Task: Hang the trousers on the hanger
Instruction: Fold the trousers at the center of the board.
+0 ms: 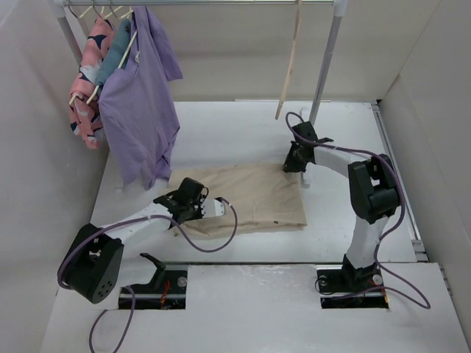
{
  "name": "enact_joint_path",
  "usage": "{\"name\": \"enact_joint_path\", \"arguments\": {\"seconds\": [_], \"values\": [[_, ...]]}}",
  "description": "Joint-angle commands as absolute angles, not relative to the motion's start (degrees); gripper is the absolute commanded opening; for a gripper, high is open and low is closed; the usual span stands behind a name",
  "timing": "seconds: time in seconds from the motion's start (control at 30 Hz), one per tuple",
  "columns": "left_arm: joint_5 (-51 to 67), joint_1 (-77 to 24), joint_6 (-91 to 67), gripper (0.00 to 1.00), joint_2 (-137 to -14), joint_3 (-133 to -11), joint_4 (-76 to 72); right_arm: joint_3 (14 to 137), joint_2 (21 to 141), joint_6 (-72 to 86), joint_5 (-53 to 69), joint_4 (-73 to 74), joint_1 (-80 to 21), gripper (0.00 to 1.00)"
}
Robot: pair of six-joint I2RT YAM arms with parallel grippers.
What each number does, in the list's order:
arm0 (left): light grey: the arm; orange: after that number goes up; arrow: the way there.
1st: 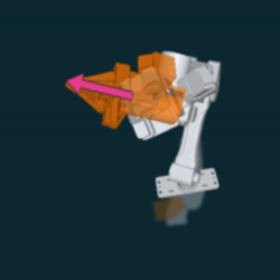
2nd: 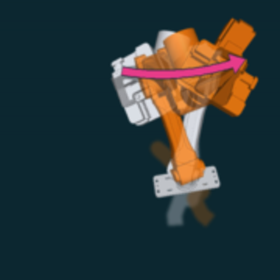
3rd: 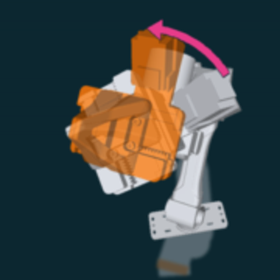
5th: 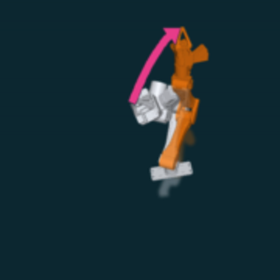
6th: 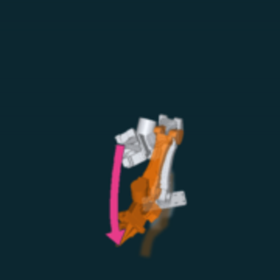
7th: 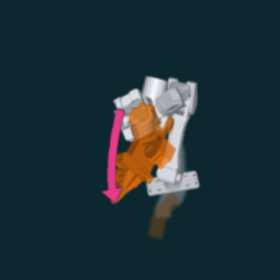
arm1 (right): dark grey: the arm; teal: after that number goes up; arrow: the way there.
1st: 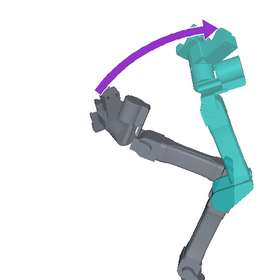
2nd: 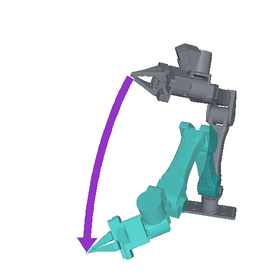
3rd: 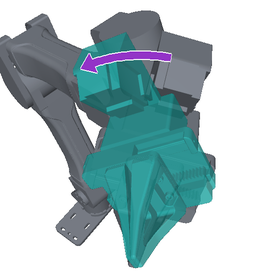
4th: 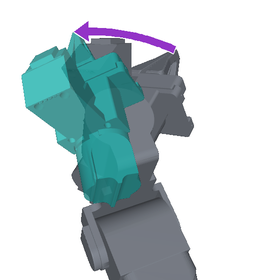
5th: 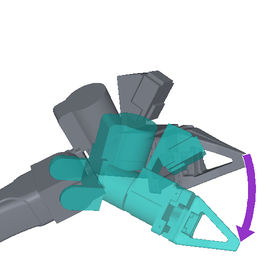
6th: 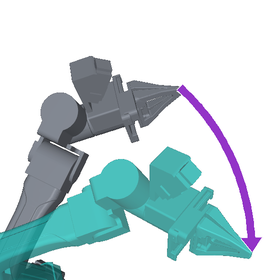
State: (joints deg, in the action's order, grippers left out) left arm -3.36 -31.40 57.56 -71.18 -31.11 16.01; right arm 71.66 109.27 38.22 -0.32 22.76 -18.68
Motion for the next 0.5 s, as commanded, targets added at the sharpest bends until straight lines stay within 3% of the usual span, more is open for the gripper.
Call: {"name": "enact_joint_path", "arguments": {"seconds": [0.0, 0.1, 0.23, 0.3, 0.37, 0.4, 0.47], "values": [[-9.49, -30.94, 58.45, 0.25, -69.97, -26.54, 12.75, 75.32, 110.65, 37.1, -4.48, 20.92, -18.11, 0.0], [-9.49, -30.94, 57.4, 0.31, -67.25, -27.76, 12.74, 76.03, 108.56, 35.08, -4.48, 20.92, -18.11, 0.0], [-9.49, -31.46, 51.78, 0.52, -64.17, -33.91, 13.7, 76.03, 101.88, 30.96, -4.4, 22.05, -18.11, 0.0], [-8.0, -31.46, 48.88, 0.64, -63.11, -37.16, 15.37, 76.55, 98.54, 29.1, -2.29, 24.07, -18.11, 0.12], [-6.69, -31.46, 43.8, 0.7, -61.35, -41.82, 17.66, 77.08, 92.75, 27.95, -1.5, 26.18, -18.11, 0.26], [-5.37, -31.46, 42.2, 0.71, -60.83, -43.05, 17.67, 77.08, 90.72, 27.25, -0.71, 28.02, -18.11, 0.4], [-3.7, -31.46, 39.48, 0.74, -58.73, -45.87, 18.46, 77.61, 84.24, 26.72, -0.7, 29.52, -17.06, 0.53]]}}
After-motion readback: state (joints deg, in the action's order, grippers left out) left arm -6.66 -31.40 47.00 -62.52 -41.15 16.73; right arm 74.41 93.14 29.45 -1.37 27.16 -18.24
